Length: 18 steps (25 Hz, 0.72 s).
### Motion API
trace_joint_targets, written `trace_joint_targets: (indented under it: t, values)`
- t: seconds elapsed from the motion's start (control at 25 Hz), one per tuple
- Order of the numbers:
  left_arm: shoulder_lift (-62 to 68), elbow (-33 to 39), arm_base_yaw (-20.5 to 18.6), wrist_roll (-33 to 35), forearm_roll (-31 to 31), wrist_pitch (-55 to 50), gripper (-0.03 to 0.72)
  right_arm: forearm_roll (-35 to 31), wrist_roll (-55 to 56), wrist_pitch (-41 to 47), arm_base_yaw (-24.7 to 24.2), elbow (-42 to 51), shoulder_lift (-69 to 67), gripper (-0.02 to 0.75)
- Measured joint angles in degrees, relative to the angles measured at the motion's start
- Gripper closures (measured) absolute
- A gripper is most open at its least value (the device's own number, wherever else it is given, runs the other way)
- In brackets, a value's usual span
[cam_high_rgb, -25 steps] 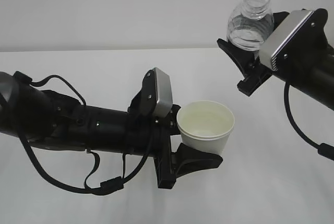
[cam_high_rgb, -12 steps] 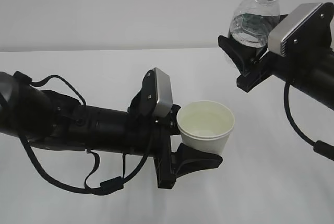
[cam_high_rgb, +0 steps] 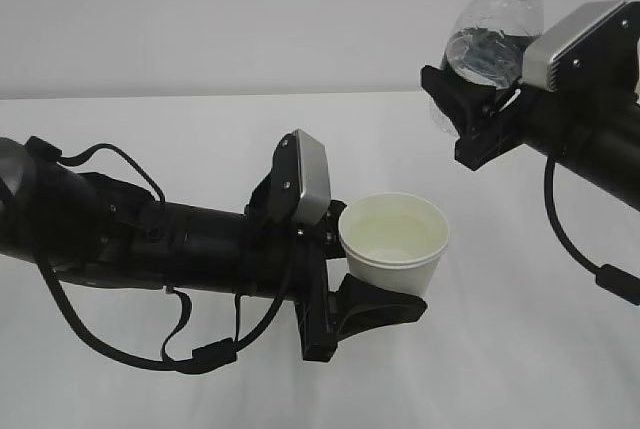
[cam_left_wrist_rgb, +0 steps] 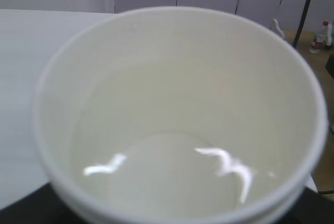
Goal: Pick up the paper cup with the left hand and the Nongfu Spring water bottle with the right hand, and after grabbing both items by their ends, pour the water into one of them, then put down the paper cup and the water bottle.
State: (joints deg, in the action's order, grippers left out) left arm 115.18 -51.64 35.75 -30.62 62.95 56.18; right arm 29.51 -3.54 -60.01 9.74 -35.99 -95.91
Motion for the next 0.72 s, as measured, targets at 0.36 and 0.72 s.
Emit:
trace_joint_targets:
  t: [0.36, 0.72]
  values:
    - [0.00, 0.00, 0.00, 0.00, 0.00, 0.00, 0.205, -5.53, 1.85, 3.54, 0.00, 0.00, 0.00, 0.255]
    - [0.00, 0.00, 0.00, 0.00, 0.00, 0.00, 0.205, -11.54, 1.98, 8.12, 0.00, 0.00, 0.00, 0.255]
